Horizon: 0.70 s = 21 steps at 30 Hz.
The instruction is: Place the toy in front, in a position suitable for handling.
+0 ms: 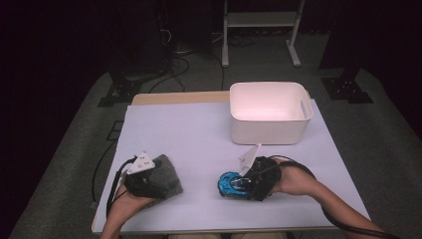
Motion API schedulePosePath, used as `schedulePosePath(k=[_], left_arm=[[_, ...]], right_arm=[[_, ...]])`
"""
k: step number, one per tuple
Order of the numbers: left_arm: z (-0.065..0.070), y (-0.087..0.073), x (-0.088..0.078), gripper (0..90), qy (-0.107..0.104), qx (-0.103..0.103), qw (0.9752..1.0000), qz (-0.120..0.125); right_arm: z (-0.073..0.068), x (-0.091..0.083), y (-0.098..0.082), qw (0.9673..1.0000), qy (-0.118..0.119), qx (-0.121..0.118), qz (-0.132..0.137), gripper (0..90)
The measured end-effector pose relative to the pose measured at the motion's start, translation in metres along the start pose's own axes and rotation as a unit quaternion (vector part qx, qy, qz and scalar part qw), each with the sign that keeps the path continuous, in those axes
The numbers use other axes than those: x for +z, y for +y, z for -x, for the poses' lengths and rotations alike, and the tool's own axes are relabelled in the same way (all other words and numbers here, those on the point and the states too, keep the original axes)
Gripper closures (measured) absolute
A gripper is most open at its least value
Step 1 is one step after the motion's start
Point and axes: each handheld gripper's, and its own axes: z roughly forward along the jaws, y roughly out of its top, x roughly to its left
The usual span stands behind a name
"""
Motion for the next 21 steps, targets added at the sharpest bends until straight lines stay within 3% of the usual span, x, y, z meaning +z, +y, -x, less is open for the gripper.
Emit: schedulePosePath(k=[1,5,7,8,9,11,12,13,15,16,18,19,20,21], left_arm=[[-0.001,-0.005,-0.001,8.7,-0.005,0.004,0.9999,-0.008],[-0.005,-0.015,-0.002,11.5,-0.011,0.017,0.9993,-0.031],[-0.007,-0.025,0.005,13.9,-0.023,0.045,0.9966,-0.064],[-0.007,-0.025,0.005,14.1,-0.023,0.045,0.9966,-0.064],[-0.008,-0.028,0.009,14.1,-0.025,0.058,0.9951,-0.076],[-0.009,-0.032,0.017,21.4,-0.046,0.072,0.9923,-0.09],[-0.009,-0.032,0.017,22.7,-0.046,0.072,0.9923,-0.09],[-0.01,-0.032,0.022,24.0,-0.052,0.082,0.9901,-0.101],[-0.012,-0.033,0.024,24.2,-0.053,0.082,0.9892,-0.108],[-0.013,-0.033,0.025,29.7,-0.054,0.083,0.9889,-0.111],[-0.016,-0.033,0.026,33.5,-0.055,0.079,0.989,-0.113],[-0.019,-0.033,0.027,33.5,-0.056,0.064,0.9901,-0.111],[-0.019,-0.034,0.027,38.9,-0.056,0.062,0.9902,-0.112],[-0.019,-0.034,0.027,40.6,-0.056,0.062,0.9902,-0.112]], right_arm=[[0.002,0.016,0.005,0.9998,0.005,-0.006,-0.016,25.2],[0.005,0.041,0.01,0.9995,0.018,-0.013,-0.024,25.2],[0.004,0.052,0.012,0.9992,0.028,-0.016,-0.023,25.2],[0.004,0.054,0.012,0.9992,0.029,-0.015,-0.024,25.2],[0.004,0.054,0.012,0.9992,0.029,-0.015,-0.024,25.2],[0.005,0.062,0.011,0.9993,0.03,-0.014,-0.019,25.1],[0.005,0.061,0.01,0.9994,0.031,-0.01,-0.013,25.1],[0.006,0.061,0.009,0.9995,0.031,-0.005,-0.01,25.1],[0.006,0.061,0.008,0.9995,0.031,-0.005,-0.008,25.0],[0.006,0.061,0.007,0.9995,0.03,-0.006,-0.003,24.9],[0.006,0.062,0.006,0.9996,0.028,-0.005,0.004,24.8],[0.005,0.062,0.006,0.9996,0.028,-0.003,0.004,24.5],[0.004,0.06,0.004,0.9998,0.012,-0.004,0.014,19.2],[0.004,0.06,0.004,0.9998,0.012,-0.004,0.014,19.2]])
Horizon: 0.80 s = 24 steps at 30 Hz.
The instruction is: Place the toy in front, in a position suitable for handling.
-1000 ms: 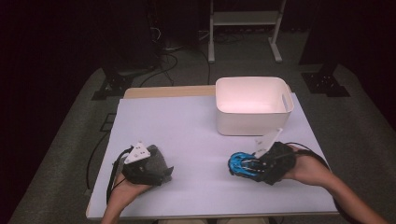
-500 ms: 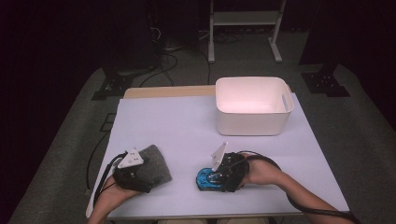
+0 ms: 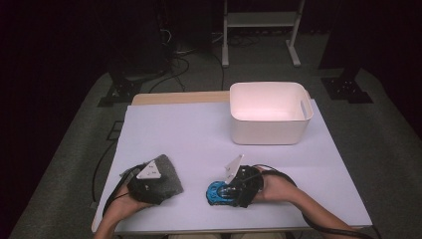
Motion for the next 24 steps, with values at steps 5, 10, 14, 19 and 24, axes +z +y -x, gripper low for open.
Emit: schedulePosePath(k=[5,10,14,19,24], left_arm=[[-0.001,-0.002,-0.001,56.2,0.017,-0.014,0.9998,0.005],[-0.005,0.005,-0.004,68.1,0.002,-0.022,0.9998,0.0],[-0.006,0.02,-0.011,76.4,-0.035,-0.027,0.9981,0.042],[0.015,0.054,-0.003,77.4,-0.072,0.015,0.9956,0.059],[0.038,0.09,0.023,77.3,-0.109,0.069,0.9906,0.047]], right_arm=[[-0.009,-0.025,-0.023,0.9971,-0.02,0.025,0.069,18.5],[-0.011,-0.038,-0.055,0.9916,-0.031,0.053,0.114,17.5],[-0.013,-0.037,-0.067,0.9907,-0.031,0.06,0.118,17.4],[-0.013,-0.034,-0.066,0.9905,-0.036,0.051,0.122,17.5],[-0.017,-0.032,-0.065,0.9914,-0.053,0.036,0.114,17.2]])
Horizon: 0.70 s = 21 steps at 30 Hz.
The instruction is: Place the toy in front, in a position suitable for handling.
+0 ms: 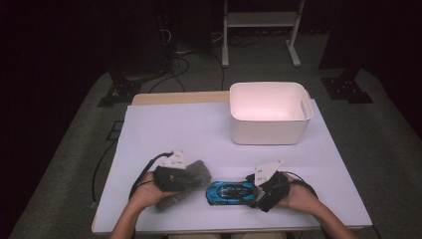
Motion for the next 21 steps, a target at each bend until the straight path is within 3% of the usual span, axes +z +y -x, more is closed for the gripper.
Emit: schedulePosePath(k=[5,10,14,21], left_arm=[[0.008,0.018,0.033,78.6,-0.038,0.027,0.9987,-0.02],[0.015,0.022,0.049,79.0,-0.06,0.041,0.9969,-0.031],[0.014,0.017,0.048,79.1,-0.058,0.041,0.9967,-0.039],[0.013,0.001,0.035,79.1,-0.043,0.033,0.9972,-0.052]], right_arm=[[0.0,0.001,-0.002,1.0,-0.005,0.001,0.007,20.0],[-0.001,0.003,-0.004,0.9999,-0.006,0.0,0.011,19.8],[-0.001,0.005,-0.004,0.9999,-0.011,-0.012,0.003,19.6],[-0.003,0.006,-0.004,0.9998,-0.016,-0.01,0.0,19.4]])
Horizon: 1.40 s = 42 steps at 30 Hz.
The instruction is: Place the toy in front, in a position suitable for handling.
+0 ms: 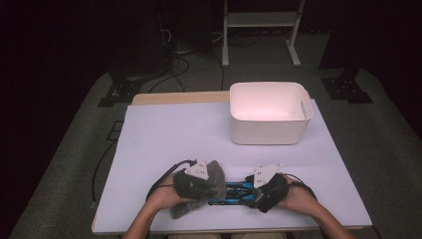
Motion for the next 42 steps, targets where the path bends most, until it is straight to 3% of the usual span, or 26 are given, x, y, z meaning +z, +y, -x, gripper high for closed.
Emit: schedulePosePath(k=[4,7,13,18,24,30,37,42], left_arm=[[0.0,-0.005,-0.003,79.2,-0.002,-0.007,1.0,0.002],[0.002,0.001,-0.001,79.2,-0.008,-0.003,0.9999,0.005],[0.007,0.034,0.015,79.1,-0.021,0.035,0.9992,0.002],[0.01,0.047,0.024,79.1,-0.022,0.054,0.9982,-0.013],[0.009,0.031,0.013,79.1,-0.005,0.048,0.9983,-0.031],[0.005,0.007,-0.001,79.1,0.016,0.019,0.9989,-0.039],[0.004,0.005,-0.001,79.1,0.017,0.02,0.9988,-0.041],[0.004,0.016,0.003,79.1,0.008,0.024,0.9991,-0.033]], right_arm=[[0.0,0.001,0.0,1.0,0.001,0.003,0.002,19.4],[0.0,0.002,0.0,0.9999,0.003,0.014,0.009,19.3],[-0.001,0.006,0.0,0.9995,0.003,0.026,0.016,19.2],[-0.001,0.007,-0.001,0.9995,0.005,0.027,0.016,19.2],[-0.002,0.008,0.0,0.9997,0.001,0.023,0.011,19.2],[-0.002,0.009,0.002,0.9994,0.0,0.03,0.014,19.0],[0.0,0.008,-0.002,0.9996,0.011,0.024,0.009,17.7],[0.0,0.007,-0.002,0.9992,0.013,0.035,0.014,19.9]])
